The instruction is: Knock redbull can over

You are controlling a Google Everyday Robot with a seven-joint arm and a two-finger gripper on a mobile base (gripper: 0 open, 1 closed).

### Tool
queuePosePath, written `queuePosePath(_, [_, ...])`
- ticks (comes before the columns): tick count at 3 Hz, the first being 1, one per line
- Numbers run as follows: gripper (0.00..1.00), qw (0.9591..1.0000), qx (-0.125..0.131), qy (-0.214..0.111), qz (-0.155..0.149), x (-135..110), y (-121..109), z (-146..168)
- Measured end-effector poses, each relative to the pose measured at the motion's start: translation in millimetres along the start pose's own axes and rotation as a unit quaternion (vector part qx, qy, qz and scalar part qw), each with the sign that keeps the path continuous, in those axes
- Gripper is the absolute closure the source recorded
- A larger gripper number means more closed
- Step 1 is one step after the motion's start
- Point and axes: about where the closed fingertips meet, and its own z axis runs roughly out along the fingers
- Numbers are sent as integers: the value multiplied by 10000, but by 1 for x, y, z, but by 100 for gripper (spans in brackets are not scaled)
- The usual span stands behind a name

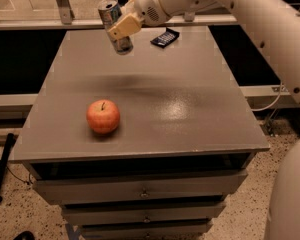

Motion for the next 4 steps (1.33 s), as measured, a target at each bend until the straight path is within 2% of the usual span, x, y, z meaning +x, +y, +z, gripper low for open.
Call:
queuePosePath(1, [100,9955,-504,803,-39,30,21,-5])
queuePosePath(2, [100,9826,-1252,1357,-189,52,44,13])
queuePosePath(3, [82,9577,-2096,1907,-512,68,72,46])
queuePosePath(4, [59,9282,-2716,2379,-903,76,97,77])
